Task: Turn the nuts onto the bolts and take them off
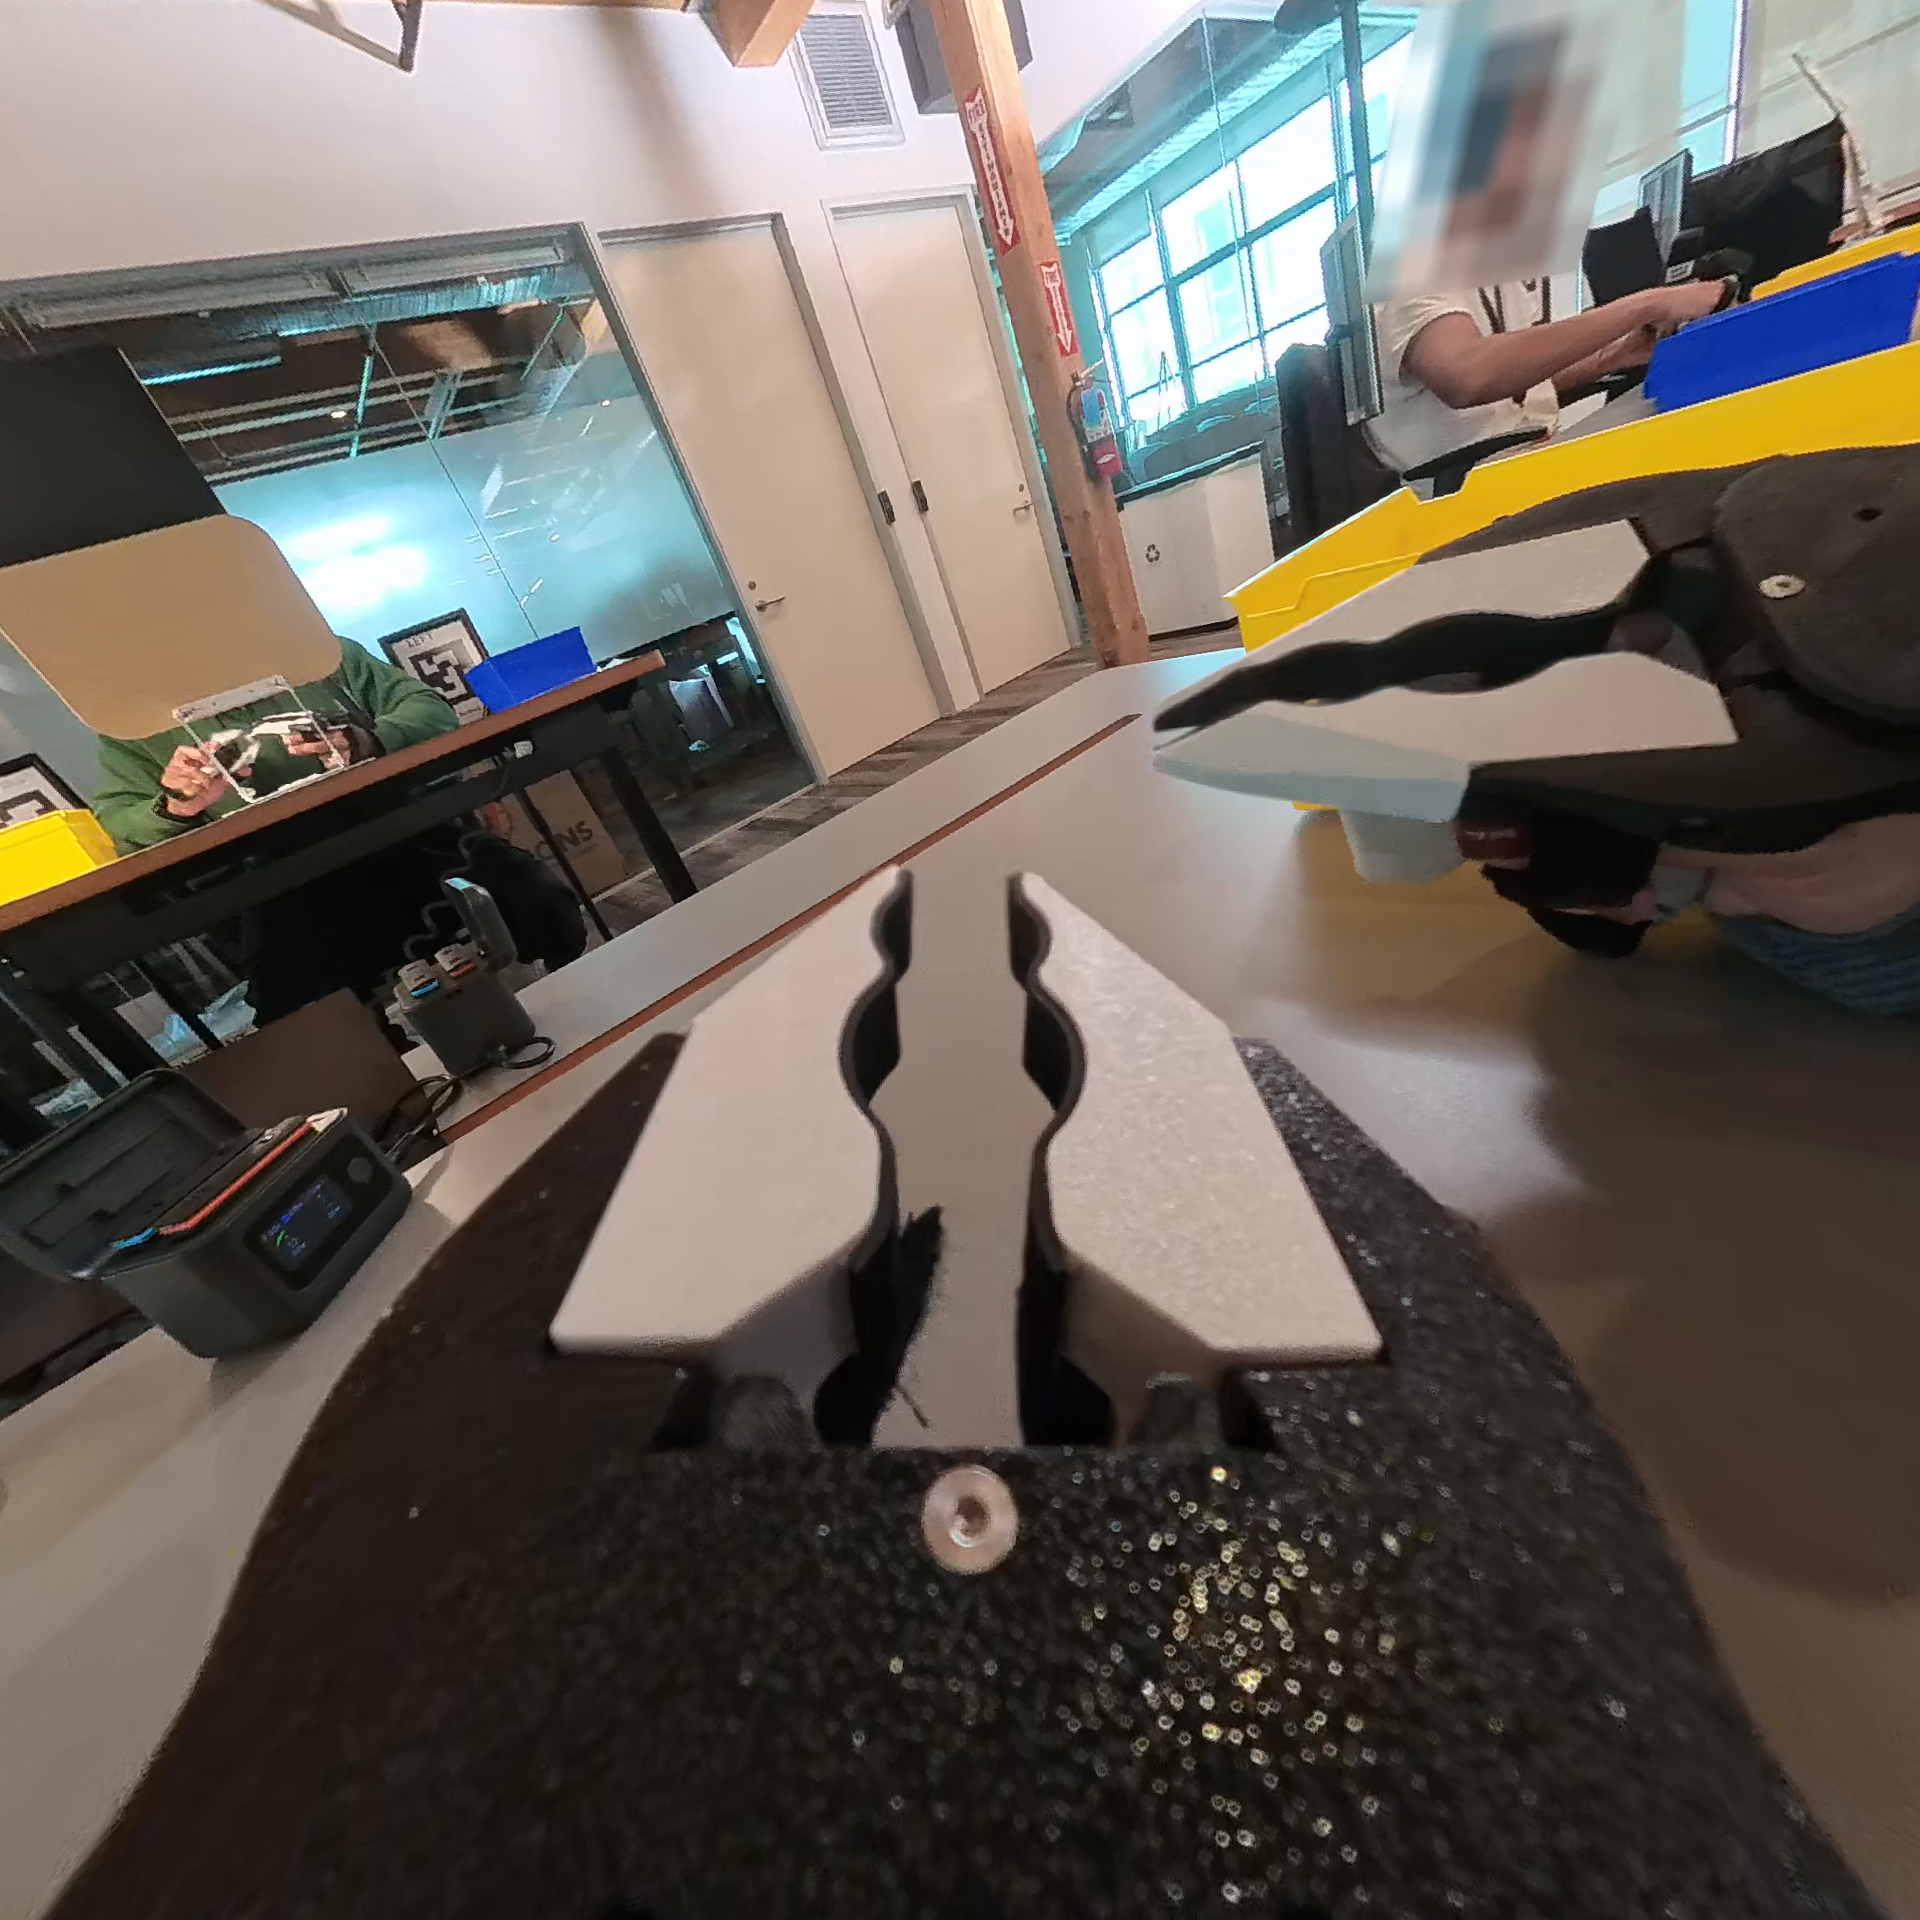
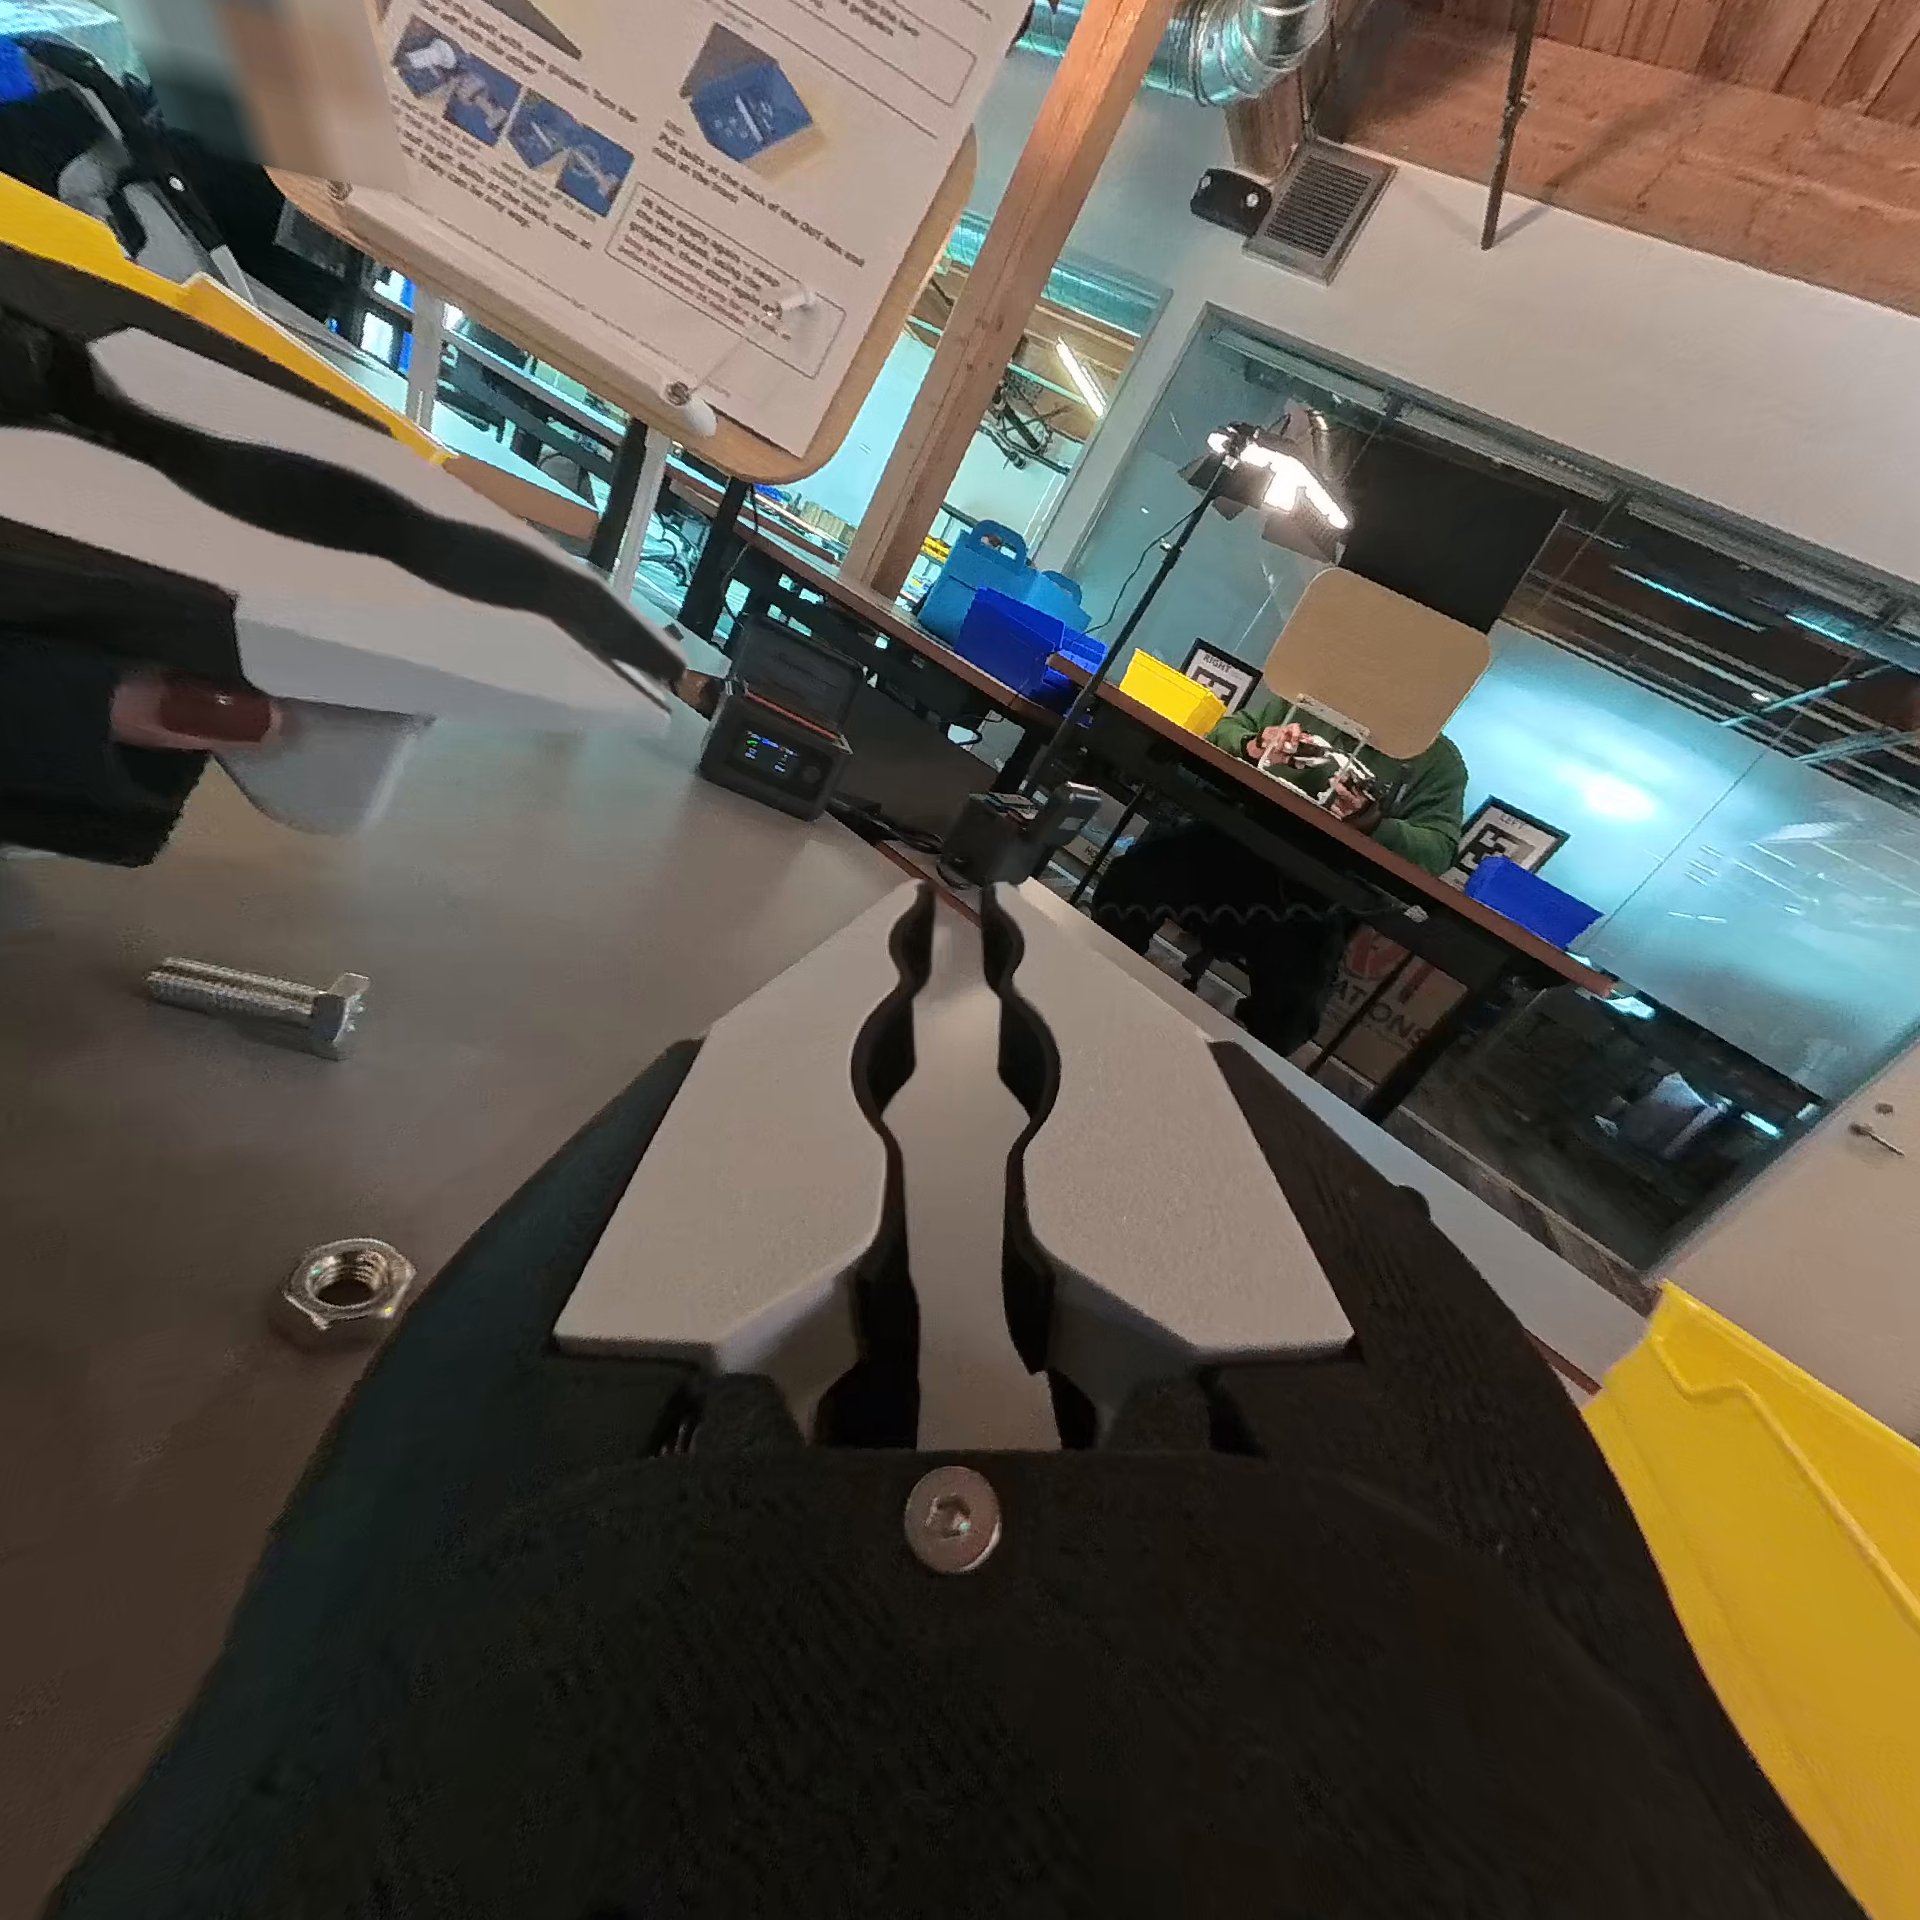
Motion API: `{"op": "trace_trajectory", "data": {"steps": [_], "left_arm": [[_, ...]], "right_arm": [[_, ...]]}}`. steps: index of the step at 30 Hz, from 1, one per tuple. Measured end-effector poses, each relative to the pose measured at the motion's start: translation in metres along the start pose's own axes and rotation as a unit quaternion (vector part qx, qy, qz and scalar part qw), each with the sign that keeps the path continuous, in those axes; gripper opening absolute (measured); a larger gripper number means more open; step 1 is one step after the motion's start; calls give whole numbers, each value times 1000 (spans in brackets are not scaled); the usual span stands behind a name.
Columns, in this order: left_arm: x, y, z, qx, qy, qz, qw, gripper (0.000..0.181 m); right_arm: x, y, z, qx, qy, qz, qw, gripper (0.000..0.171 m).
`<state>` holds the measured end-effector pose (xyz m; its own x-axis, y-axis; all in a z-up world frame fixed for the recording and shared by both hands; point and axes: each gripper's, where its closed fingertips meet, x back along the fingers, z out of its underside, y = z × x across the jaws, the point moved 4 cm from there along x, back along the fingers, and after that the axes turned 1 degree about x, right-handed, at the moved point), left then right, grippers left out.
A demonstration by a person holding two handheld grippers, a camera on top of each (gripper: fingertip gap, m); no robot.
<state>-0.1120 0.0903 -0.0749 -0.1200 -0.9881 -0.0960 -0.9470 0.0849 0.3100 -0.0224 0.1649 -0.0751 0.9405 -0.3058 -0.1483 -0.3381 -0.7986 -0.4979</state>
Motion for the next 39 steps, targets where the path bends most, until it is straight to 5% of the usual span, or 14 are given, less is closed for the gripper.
{"op": "trace_trajectory", "data": {"steps": [4, 14, 19, 29, 39], "left_arm": [[-1, 1, -2, 5, -6, -6, 1000, 42], [-1, 19, -10, 25, -26, -72, 997, 131], [0, 29, -11, 58, -23, -93, 994, 159], [8, 46, -22, 52, -58, -137, 988, 159], [10, 45, -24, 37, -76, -144, 986, 159]], "right_arm": [[-4, 6, -2, 3, -2, -12, 1000, 35], [-3, -7, -10, -39, -20, 0, 999, 67], [-4, -15, -11, -115, -16, -19, 993, 102], [-5, -26, -11, -190, -18, -45, 981, 137], [-5, -16, -14, -174, -14, -83, 981, 134]]}}
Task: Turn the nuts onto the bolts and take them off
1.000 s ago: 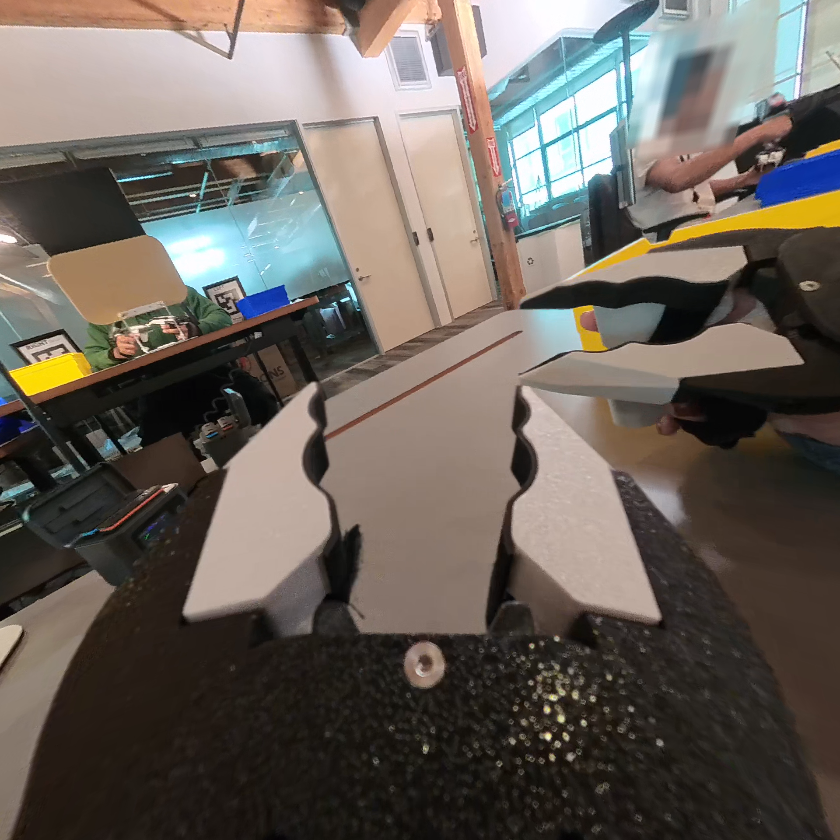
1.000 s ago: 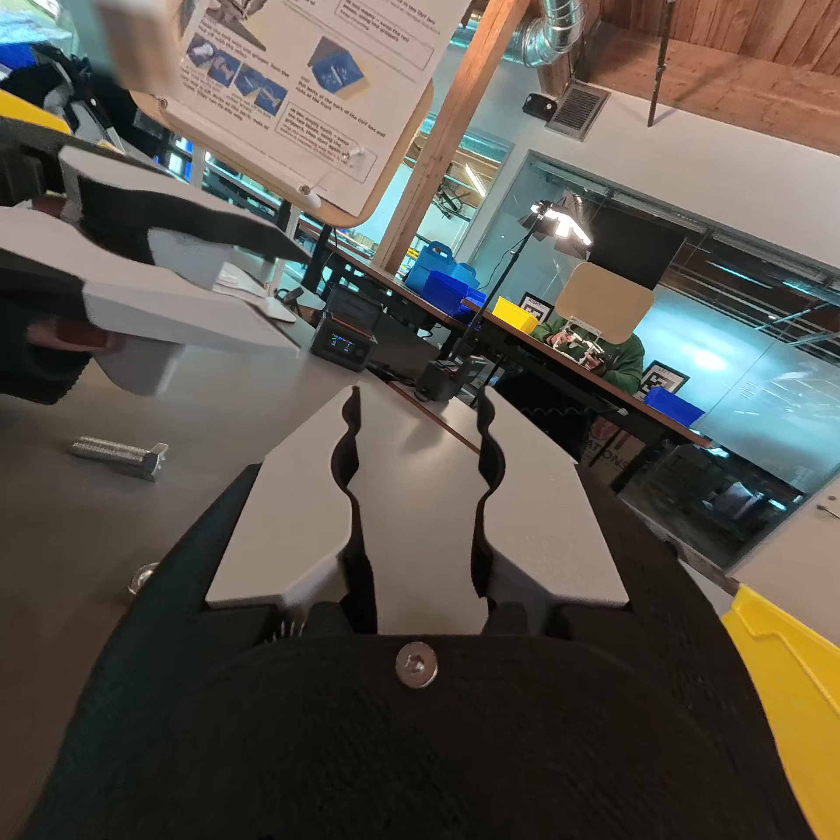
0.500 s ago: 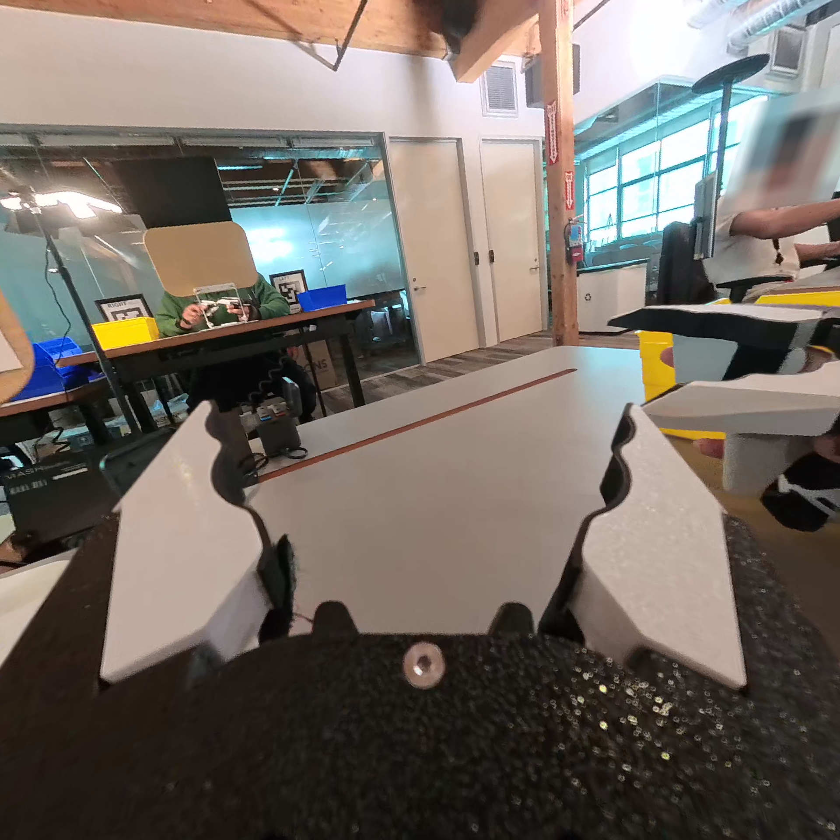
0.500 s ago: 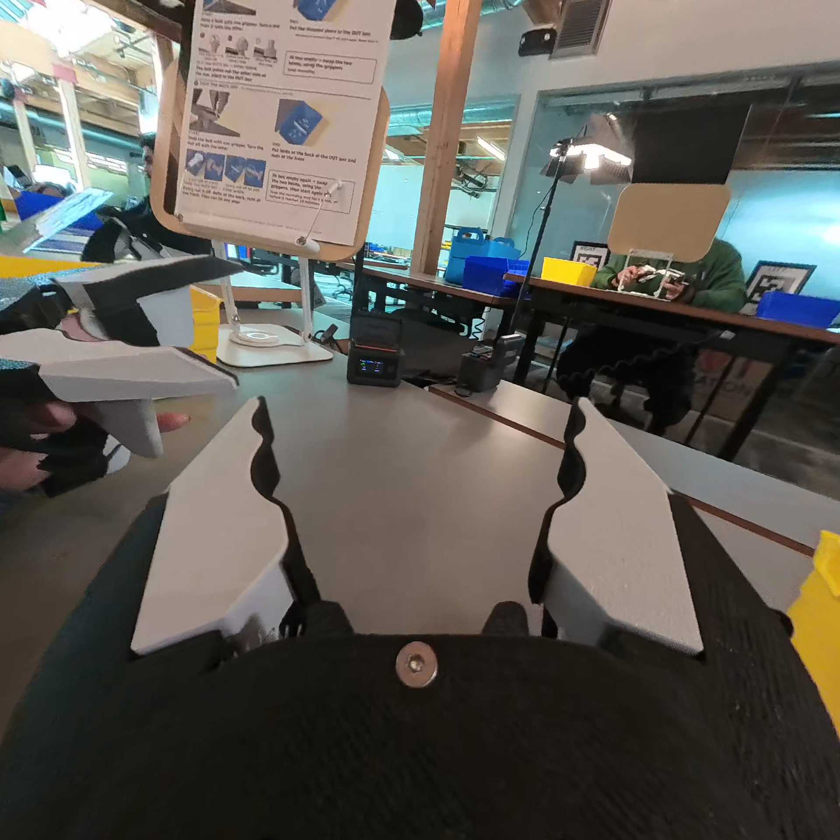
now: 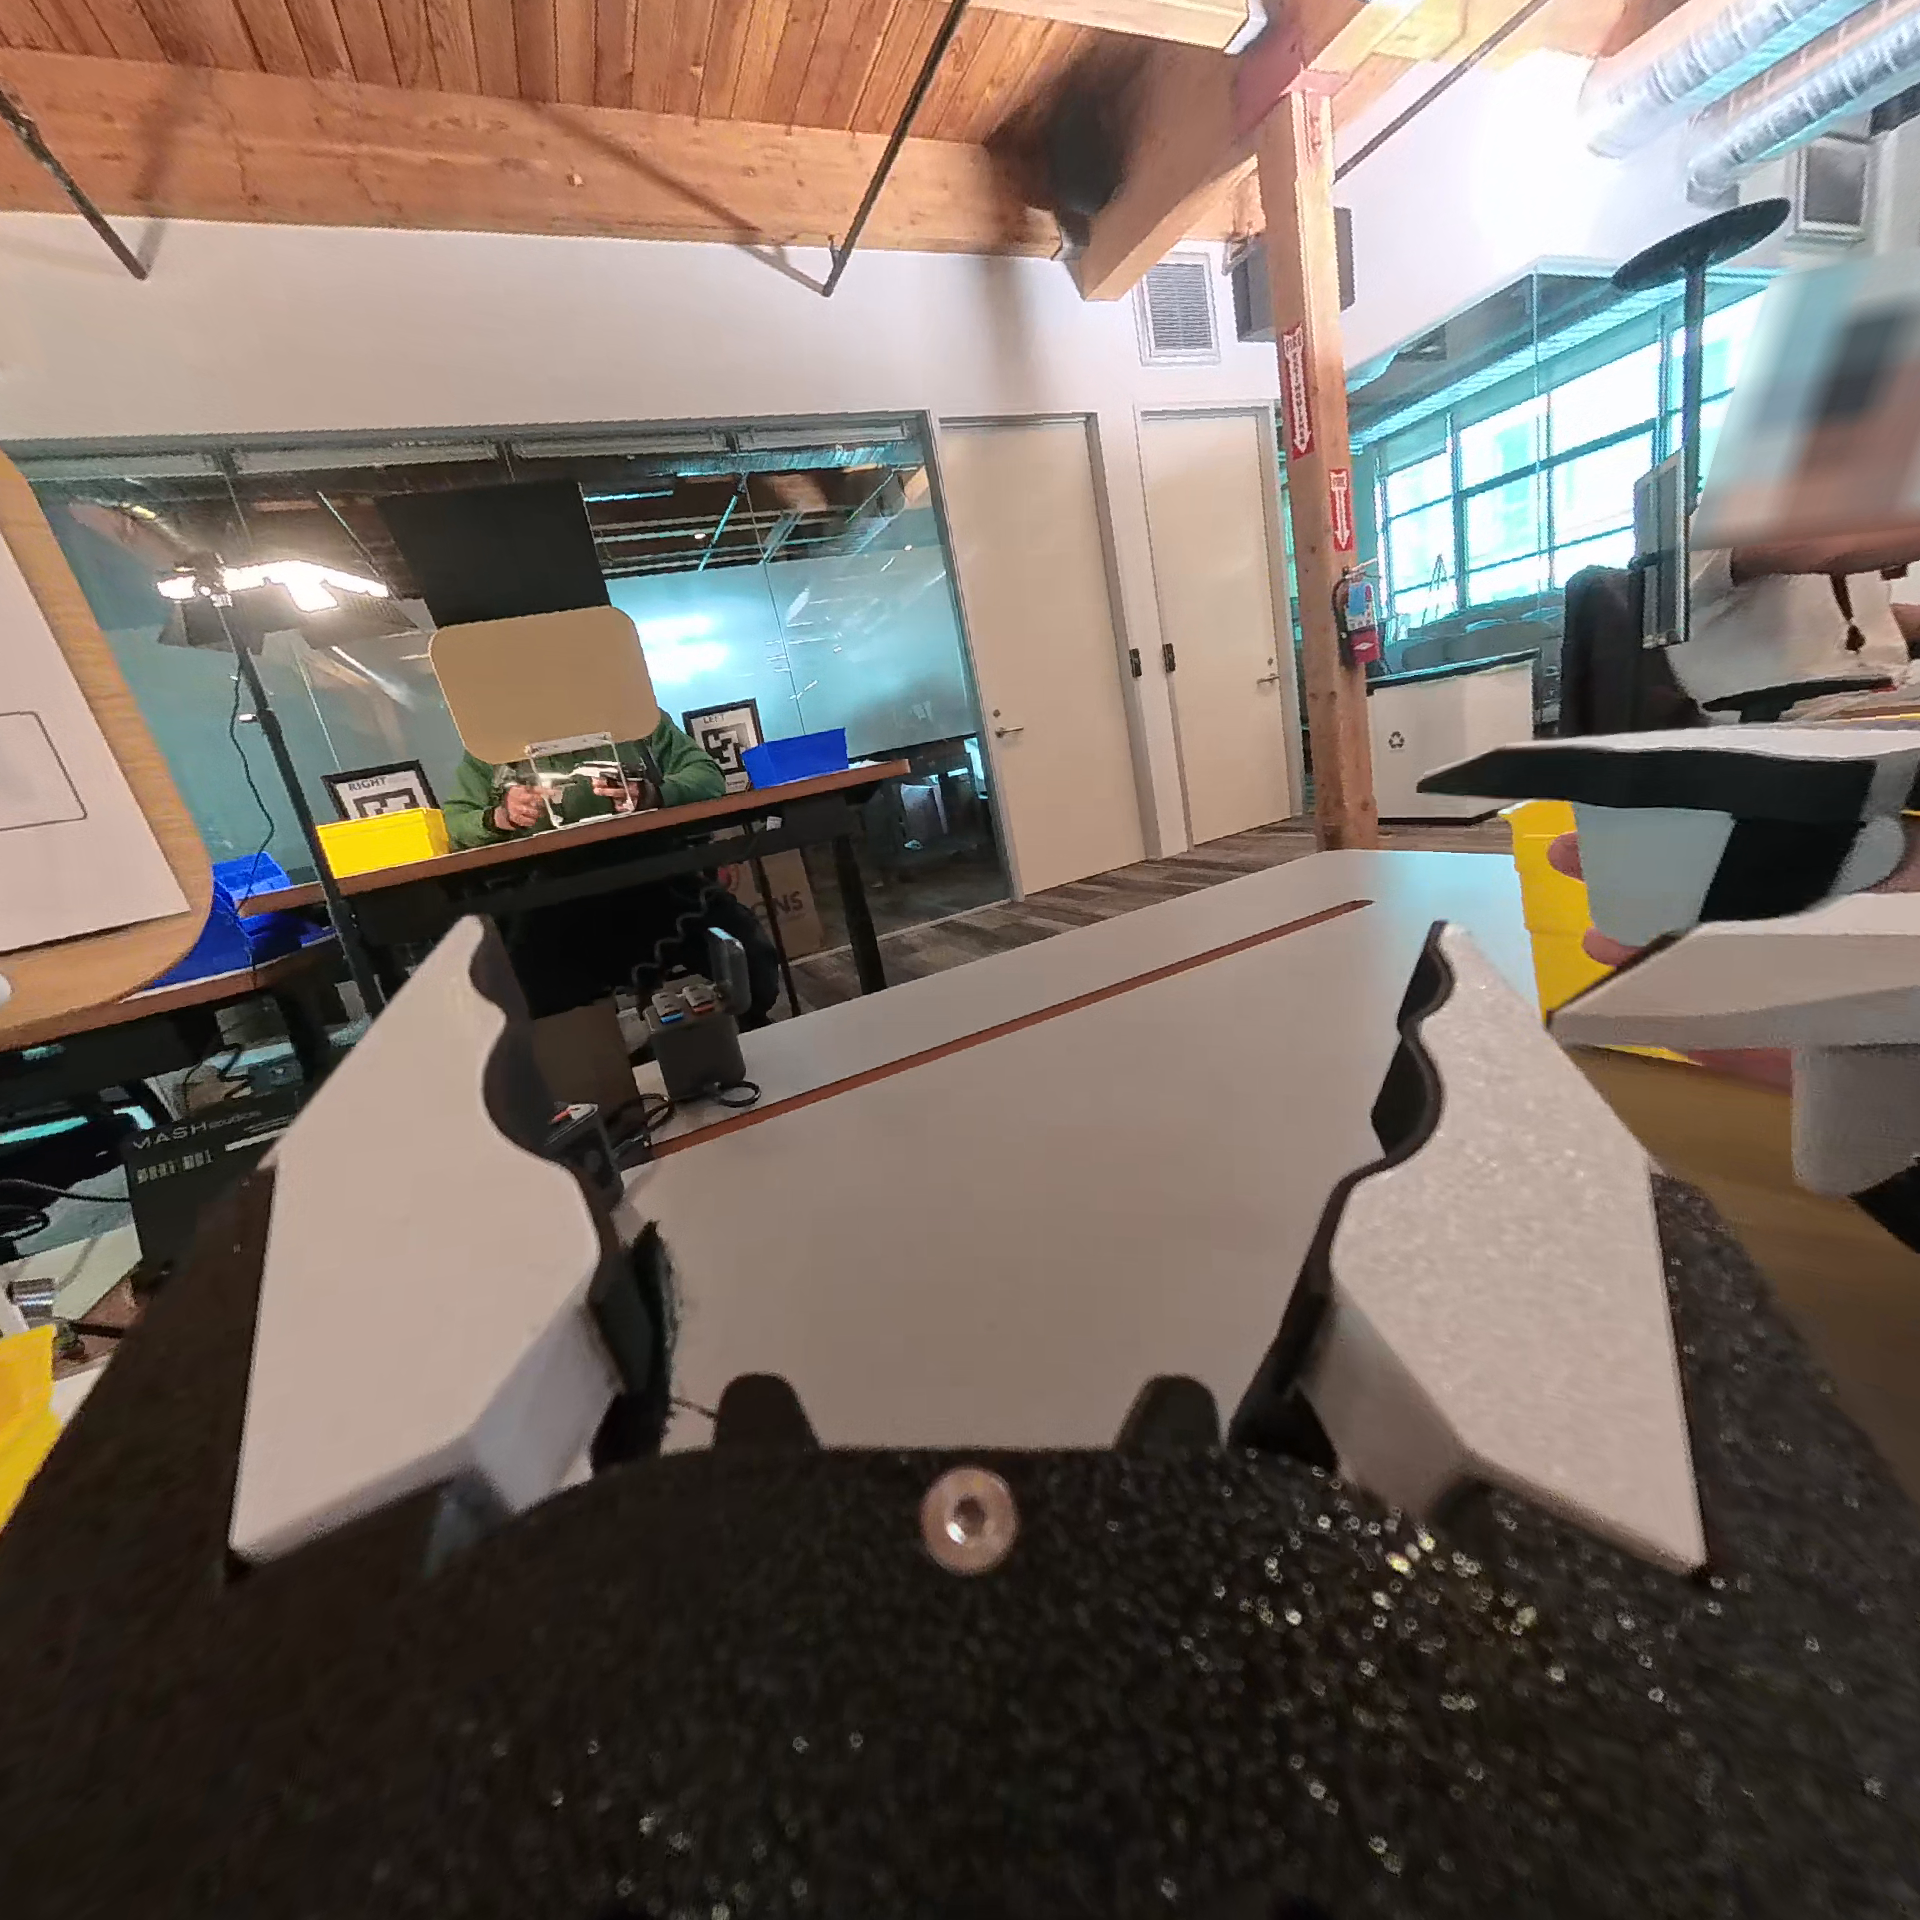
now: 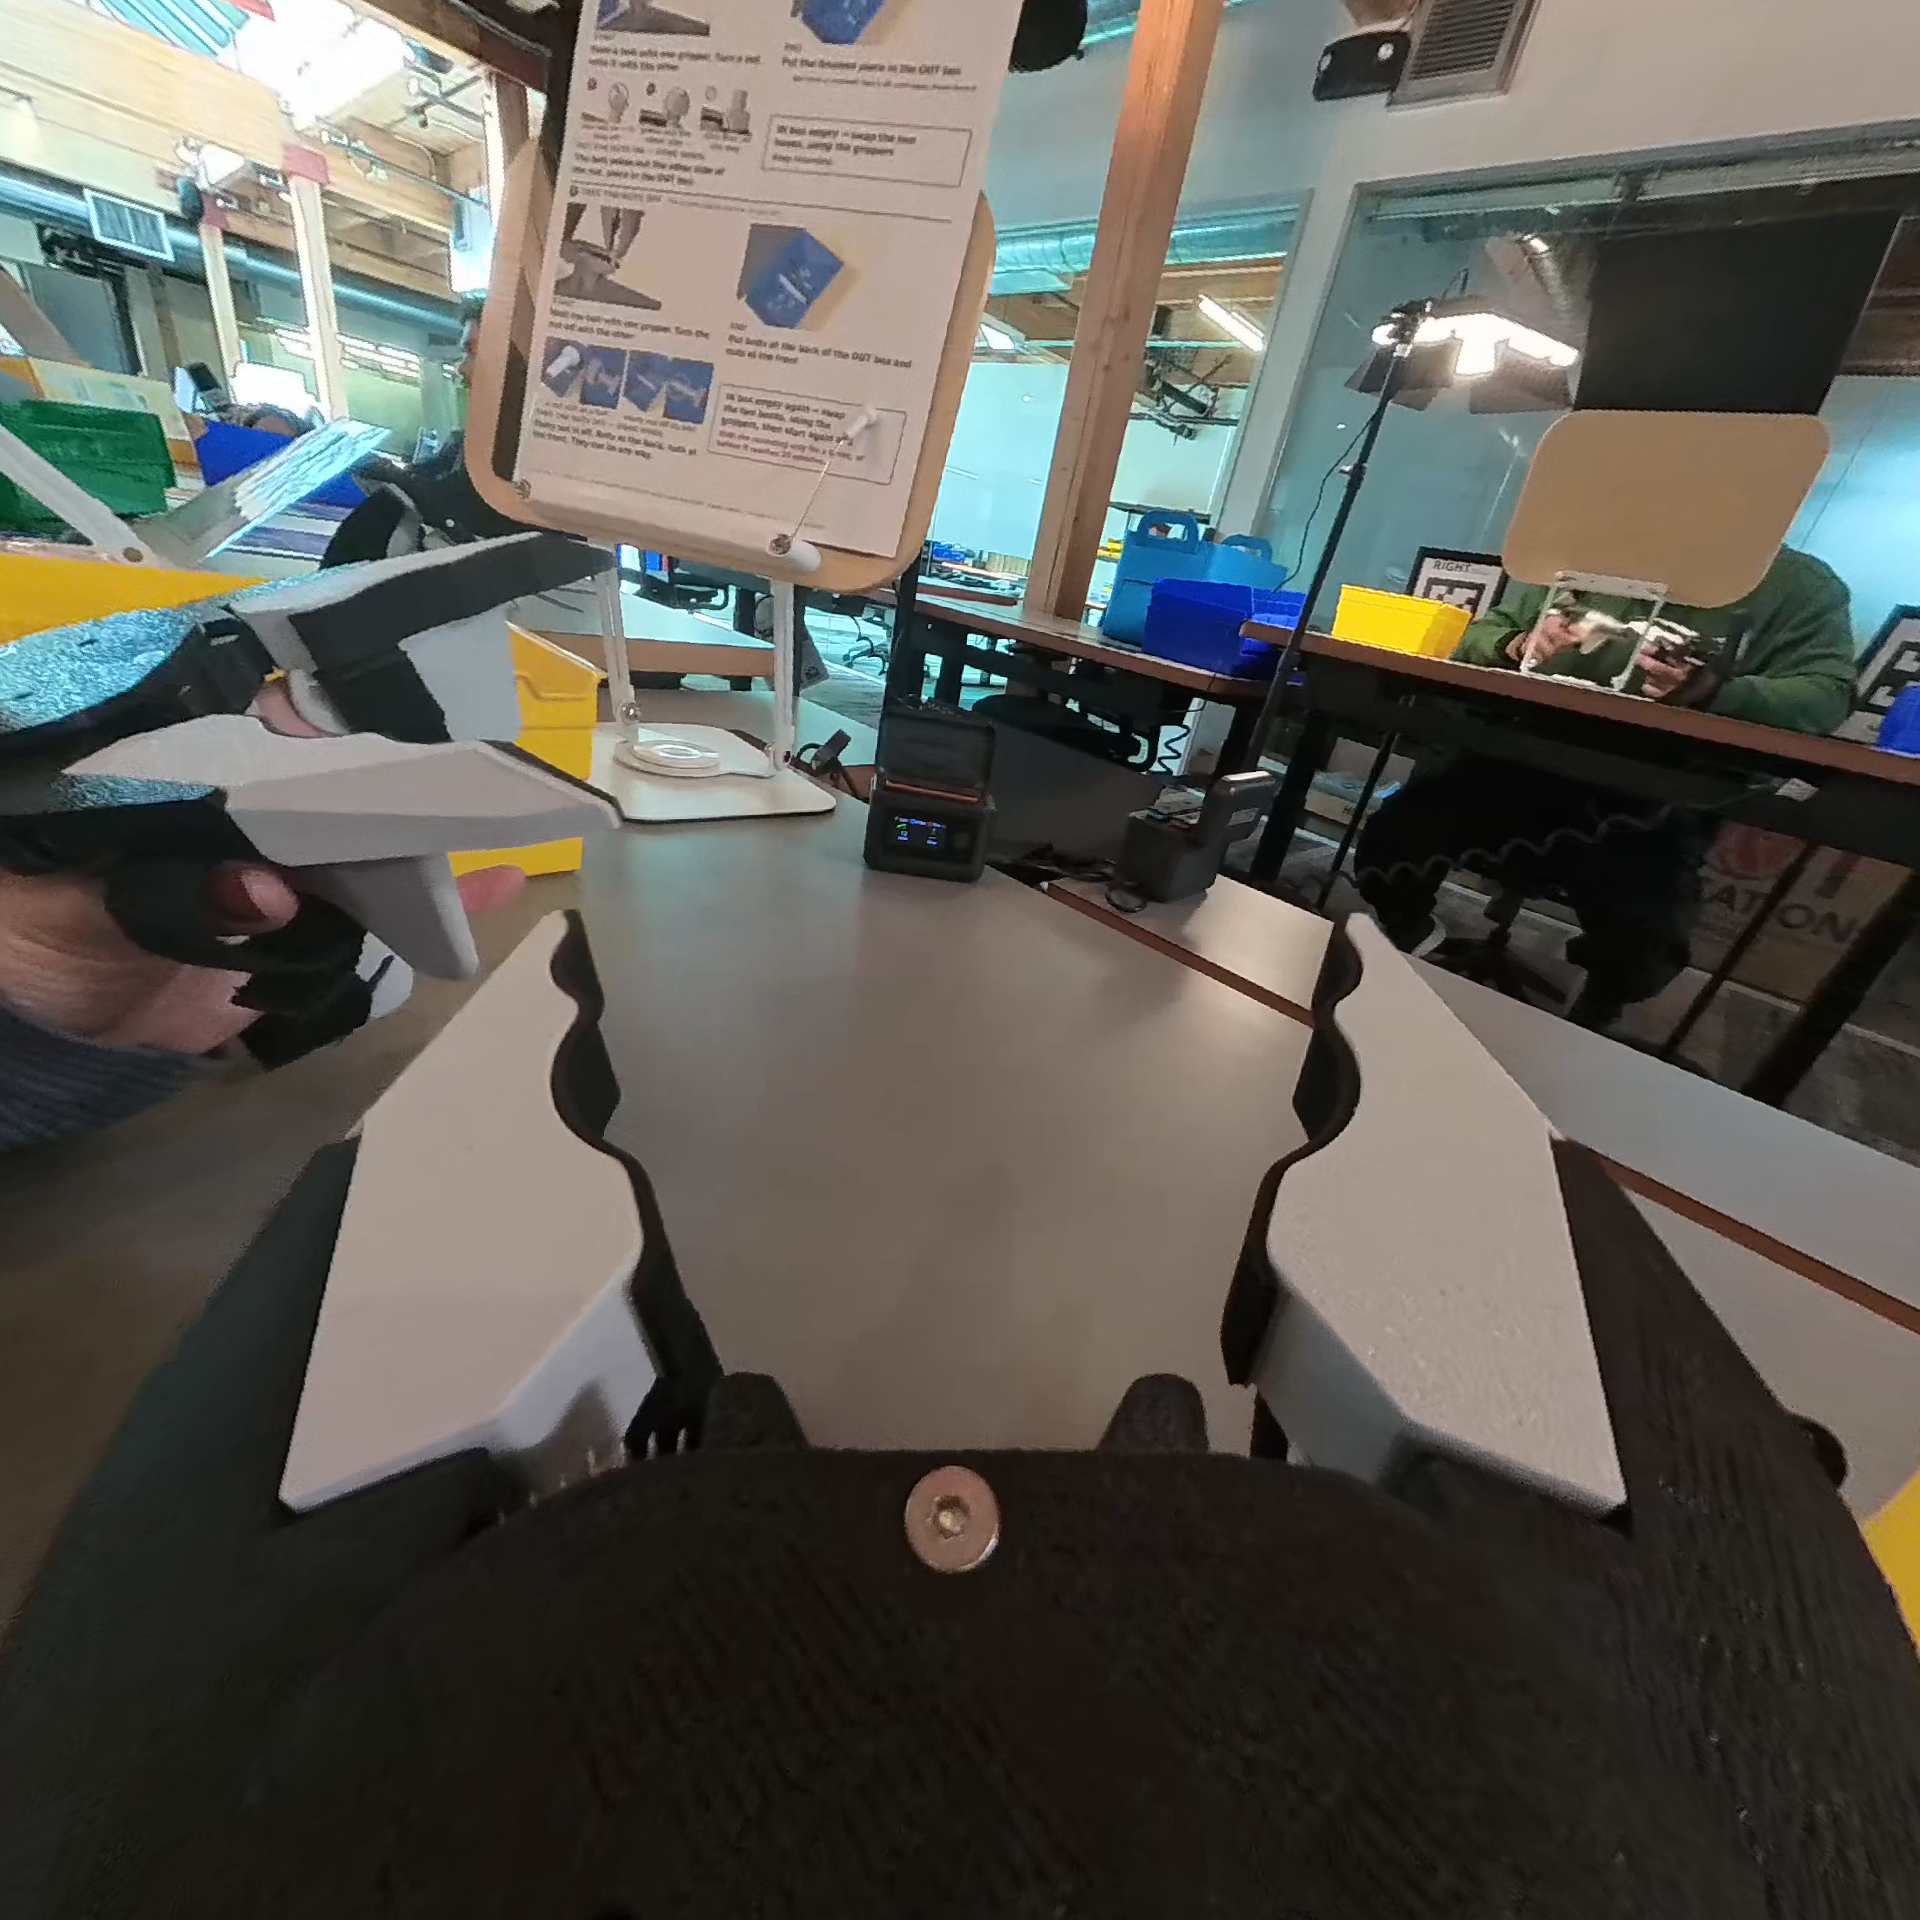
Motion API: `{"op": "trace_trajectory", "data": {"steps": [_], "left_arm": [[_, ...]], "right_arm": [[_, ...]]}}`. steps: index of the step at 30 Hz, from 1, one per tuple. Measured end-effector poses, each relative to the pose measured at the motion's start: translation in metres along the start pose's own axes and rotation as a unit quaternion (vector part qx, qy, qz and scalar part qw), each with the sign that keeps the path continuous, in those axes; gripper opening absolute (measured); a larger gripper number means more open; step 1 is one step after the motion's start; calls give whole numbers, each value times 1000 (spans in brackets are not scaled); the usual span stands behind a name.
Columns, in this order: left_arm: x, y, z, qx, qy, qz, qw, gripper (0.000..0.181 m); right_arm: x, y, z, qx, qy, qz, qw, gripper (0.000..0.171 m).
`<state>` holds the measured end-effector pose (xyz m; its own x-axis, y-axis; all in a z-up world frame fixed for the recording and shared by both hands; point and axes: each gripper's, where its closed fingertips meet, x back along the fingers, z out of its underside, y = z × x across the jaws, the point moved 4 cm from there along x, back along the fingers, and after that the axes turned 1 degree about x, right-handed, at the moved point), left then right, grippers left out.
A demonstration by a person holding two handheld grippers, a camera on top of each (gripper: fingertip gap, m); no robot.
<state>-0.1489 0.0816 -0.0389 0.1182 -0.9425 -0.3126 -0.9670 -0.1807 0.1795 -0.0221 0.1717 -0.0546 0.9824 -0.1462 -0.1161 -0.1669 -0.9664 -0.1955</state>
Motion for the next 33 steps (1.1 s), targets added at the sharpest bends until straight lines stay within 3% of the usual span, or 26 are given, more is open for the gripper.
{"op": "trace_trajectory", "data": {"steps": [7, 15, 18, 21, 22, 24, 27, 29, 33], "left_arm": [[-1, -3, 6, 14, 7, 13, 1000, 159], [2, 21, -1, 23, 2, -4, 1000, 153], [0, 15, 12, 53, 48, 55, 996, 125], [-1, -1, 28, 106, 134, 152, 973, 108], [1, -9, 33, 126, 174, 201, 956, 95], [5, -17, 41, 162, 244, 252, 922, 86], [14, -20, 46, 173, 293, 283, 897, 64], [21, -23, 52, 170, 343, 306, 872, 61], [29, -24, 60, 115, 384, 310, 862, 51]], "right_arm": [[-3, -3, 13, -20, 15, 3, 1000, 130], [1, -1, 10, -12, 19, -7, 1000, 114], [0, 3, 12, -13, 30, -24, 999, 108], [0, 12, 21, -22, 67, -73, 995, 105], [1, 17, 25, -26, 86, -96, 991, 104], [3, 21, 29, -26, 109, -120, 986, 99], [5, 25, 30, -18, 124, -139, 982, 90], [6, 28, 32, -12, 134, -149, 980, 87], [6, 36, 37, 13, 150, -165, 975, 77]]}}
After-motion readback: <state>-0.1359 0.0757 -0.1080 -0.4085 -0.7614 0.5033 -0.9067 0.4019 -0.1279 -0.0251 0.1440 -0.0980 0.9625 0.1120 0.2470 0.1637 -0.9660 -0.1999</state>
